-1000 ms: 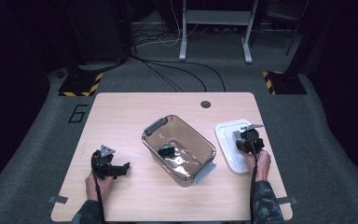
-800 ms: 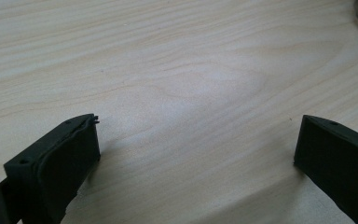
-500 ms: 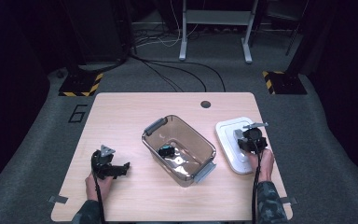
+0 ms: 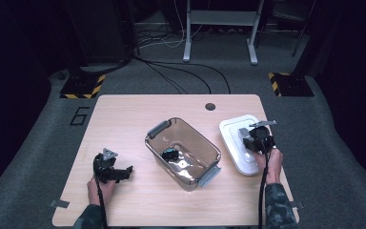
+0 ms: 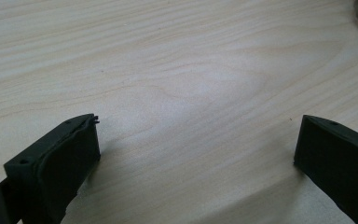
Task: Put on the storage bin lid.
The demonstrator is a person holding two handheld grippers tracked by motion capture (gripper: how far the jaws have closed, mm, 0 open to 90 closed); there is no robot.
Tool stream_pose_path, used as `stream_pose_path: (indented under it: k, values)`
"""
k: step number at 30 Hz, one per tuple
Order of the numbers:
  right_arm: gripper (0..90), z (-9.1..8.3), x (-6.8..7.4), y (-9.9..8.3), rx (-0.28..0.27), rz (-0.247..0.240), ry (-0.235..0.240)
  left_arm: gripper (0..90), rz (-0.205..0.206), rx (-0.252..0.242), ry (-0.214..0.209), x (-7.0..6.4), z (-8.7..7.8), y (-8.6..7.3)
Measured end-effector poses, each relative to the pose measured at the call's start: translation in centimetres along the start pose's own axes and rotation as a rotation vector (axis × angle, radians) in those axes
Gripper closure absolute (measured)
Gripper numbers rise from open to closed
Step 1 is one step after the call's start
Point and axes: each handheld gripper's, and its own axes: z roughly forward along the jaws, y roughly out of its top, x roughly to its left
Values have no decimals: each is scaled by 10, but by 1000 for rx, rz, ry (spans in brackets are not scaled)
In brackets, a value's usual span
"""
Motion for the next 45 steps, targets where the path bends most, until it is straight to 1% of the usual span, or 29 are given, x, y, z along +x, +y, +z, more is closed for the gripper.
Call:
stream_pose_path:
  k: [1, 3, 4, 5, 14, 33, 34, 39, 42, 45]
  values:
    - [670, -2, 1, 1, 2, 0, 1, 0, 1, 0, 0, 0, 0, 0]
    - [670, -6, 1, 4, -7, -18, 0, 0, 1, 0, 0, 0, 0, 0]
    - [670, -8, 2, 6, 4, -13, 3, 0, 1, 0, 0, 0, 0, 0]
    - [670, -9, 2, 7, -3, -25, 0, 0, 0, 0, 0, 0, 0, 0]
    - [670, -21, 2, 19, -1, -35, 13, 0, -1, 0, 0, 0, 0, 0]
    - [670, -44, 4, 44, -13, -72, 13, 0, 0, 0, 0, 0, 0, 0]
    - [670, -46, 5, 45, -11, -66, 12, 0, 0, 0, 0, 0, 0, 0]
    - [670, -54, 7, 51, -20, -73, 17, 0, -1, 0, 0, 0, 0, 0]
    - [670, -56, 9, 54, -21, -86, 18, 0, -1, 0, -1, 0, 0, 0]
    - [670, -60, 14, 60, -20, -87, 29, 0, -1, 0, 0, 0, 0, 0]
